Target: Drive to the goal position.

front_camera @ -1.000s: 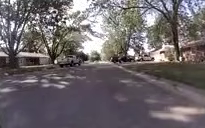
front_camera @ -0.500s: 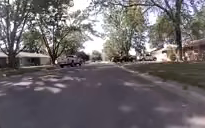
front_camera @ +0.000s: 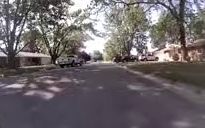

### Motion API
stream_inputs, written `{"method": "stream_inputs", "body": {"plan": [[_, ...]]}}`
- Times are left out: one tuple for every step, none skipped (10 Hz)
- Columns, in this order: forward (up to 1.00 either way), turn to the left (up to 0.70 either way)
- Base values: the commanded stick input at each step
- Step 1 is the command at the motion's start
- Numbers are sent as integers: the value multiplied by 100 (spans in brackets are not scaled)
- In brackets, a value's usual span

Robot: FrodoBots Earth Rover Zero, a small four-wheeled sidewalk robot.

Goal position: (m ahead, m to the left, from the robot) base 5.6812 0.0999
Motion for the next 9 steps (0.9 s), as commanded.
{"method": "stream_inputs", "body": {"plan": [[69,3],[69,3],[69,3],[69,3],[69,3],[69,3],[69,3],[69,3],[69,3]]}}
